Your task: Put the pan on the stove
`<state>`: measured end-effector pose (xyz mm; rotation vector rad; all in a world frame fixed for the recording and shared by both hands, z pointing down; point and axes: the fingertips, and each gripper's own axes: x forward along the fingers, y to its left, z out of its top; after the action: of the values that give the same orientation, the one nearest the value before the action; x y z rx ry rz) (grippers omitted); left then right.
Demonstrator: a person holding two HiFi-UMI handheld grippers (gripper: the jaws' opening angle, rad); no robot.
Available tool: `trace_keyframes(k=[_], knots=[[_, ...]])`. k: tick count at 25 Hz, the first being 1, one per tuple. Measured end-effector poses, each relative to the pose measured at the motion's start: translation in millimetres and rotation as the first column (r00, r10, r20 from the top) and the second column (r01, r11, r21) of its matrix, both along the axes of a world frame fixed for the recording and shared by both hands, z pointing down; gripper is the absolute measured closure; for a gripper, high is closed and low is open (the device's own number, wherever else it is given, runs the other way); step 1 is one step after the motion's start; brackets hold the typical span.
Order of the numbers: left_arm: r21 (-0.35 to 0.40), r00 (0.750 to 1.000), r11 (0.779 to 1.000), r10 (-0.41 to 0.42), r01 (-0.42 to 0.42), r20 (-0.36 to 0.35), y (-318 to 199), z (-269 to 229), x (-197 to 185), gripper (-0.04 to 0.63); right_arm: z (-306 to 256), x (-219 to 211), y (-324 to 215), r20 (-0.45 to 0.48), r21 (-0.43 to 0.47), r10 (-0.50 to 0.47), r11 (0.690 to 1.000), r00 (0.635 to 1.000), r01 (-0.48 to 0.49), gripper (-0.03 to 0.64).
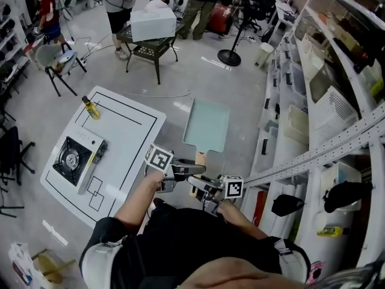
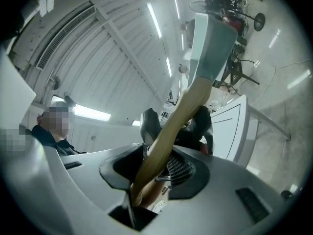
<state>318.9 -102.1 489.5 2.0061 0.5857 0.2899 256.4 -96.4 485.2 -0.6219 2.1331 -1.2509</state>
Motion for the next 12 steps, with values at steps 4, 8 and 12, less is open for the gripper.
trace_keyframes(k=[4, 8, 12], knots=[[0.010, 0.997, 0.997, -0.075, 0.075, -0.005, -46.3, -3.9, -35.8, 0.385, -3.5, -35.8, -41.7, -0.014, 0.006, -0.073, 0.997, 0.997, 0.073, 0.457], [0.017, 0.986, 0.986, -0.168, 0.168, -0.021, -91.9, -7.7, -76.1, 0.385, -5.2, -74.1, -80.7, -0.025, 0.016, -0.171, 0.985, 0.985, 0.172, 0.457], [0.024, 0.960, 0.960, -0.277, 0.278, -0.036, -133.8, -3.1, -119.2, 0.385, -0.4, -115.6, -113.7, -0.070, 0.028, -0.285, 0.957, 0.956, 0.287, 0.455]])
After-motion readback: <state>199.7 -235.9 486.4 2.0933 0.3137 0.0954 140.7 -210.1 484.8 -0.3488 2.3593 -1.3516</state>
